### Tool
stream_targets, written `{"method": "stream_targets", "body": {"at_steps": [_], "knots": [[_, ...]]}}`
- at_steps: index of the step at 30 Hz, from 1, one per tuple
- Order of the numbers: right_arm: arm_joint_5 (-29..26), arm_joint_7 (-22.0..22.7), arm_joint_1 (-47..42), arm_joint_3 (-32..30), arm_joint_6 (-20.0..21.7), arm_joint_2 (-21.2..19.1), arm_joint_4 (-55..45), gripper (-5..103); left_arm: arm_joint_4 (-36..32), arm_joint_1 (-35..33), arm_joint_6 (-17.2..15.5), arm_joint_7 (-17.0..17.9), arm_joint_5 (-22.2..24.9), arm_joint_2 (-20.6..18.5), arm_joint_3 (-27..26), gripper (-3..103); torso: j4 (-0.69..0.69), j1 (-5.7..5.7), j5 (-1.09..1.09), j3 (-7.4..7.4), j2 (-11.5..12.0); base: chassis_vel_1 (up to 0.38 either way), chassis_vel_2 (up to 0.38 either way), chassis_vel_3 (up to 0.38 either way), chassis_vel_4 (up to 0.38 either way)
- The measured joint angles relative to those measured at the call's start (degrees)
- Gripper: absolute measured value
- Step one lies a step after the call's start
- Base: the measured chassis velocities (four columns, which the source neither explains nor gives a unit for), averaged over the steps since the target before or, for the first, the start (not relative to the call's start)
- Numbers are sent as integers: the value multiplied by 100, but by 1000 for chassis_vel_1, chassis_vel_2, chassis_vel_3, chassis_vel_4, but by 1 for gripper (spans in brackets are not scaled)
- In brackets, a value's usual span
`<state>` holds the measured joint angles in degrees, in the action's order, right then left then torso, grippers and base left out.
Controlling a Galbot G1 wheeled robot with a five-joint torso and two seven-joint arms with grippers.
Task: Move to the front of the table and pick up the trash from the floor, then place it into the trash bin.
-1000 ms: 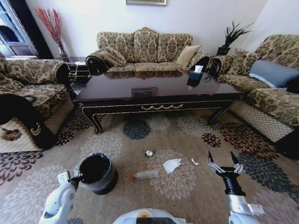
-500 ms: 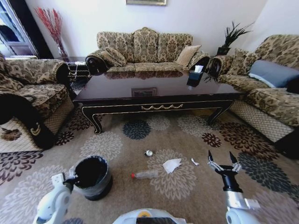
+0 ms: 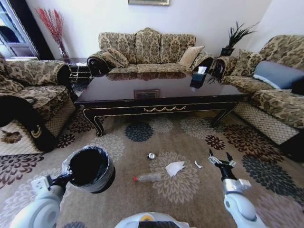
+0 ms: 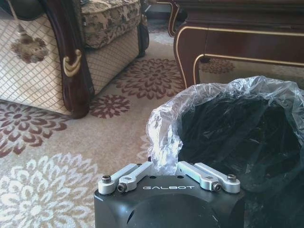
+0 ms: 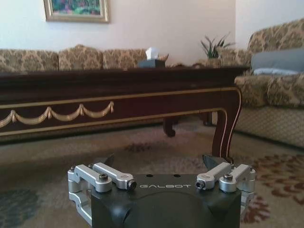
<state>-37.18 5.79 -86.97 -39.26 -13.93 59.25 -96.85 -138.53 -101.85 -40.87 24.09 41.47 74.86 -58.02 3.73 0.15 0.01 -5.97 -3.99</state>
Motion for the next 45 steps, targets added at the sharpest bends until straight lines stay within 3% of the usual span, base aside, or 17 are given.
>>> {"method": "stream_targets", "body": {"at_steps": [3, 5, 6, 9, 17, 23, 26, 31, 45], "knots": [[-69, -568, 377, 307, 152, -343, 727, 100, -167, -195, 0, -1, 12, 98, -118, 3, 0, 0, -1, 0, 0, 0, 0, 0, 0], [138, -1065, 639, 496, 167, -524, 1251, 100, -258, -287, -1, 0, 32, 139, -200, 3, 0, 0, 1, 0, 0, 0, 0, 0, 0], [138, -1065, 639, 496, 167, -524, 1251, 100, -258, -287, -1, 0, 32, 139, -200, 3, 0, 0, 1, 0, 0, 0, 0, 0, 0], [458, -1645, 1105, 850, 162, -752, 2051, 100, -410, -403, -2, -2, 98, 196, -337, 3, 2, 0, 1, 0, 0, 0, 0, 0, 0], [595, -2320, 2266, 1648, -116, -861, 3590, 100, -499, -580, -15, 2, 152, 337, -495, 3, 0, 1, 1, -1, 0, 0, 0, 0, 0], [590, -2230, 2850, 2213, 18, -821, 4087, 100, -499, -656, -17, 4, 145, 452, -511, 3, 0, 0, -3, 0, 0, 0, 0, 0, 0], [715, -1671, 3082, 2536, 233, -677, 4404, 100, -498, -669, -19, 4, 133, 500, -514, 3, -1, 0, 2, 0, 0, 0, 0, 0, 0], [908, -1232, 3282, 2697, 294, -469, 4962, 100, -488, -696, -20, 6, 174, 460, -634, 3, 0, 0, 1, 0, -1, 0, 0, 0, 0], [1147, -1251, 3802, 2855, 126, -1, 5964, 100, -477, -661, -19, 8, 190, 398, -613, 3, 1, 0, 0, 0, 0, 0, 0, 0, 0]]}}
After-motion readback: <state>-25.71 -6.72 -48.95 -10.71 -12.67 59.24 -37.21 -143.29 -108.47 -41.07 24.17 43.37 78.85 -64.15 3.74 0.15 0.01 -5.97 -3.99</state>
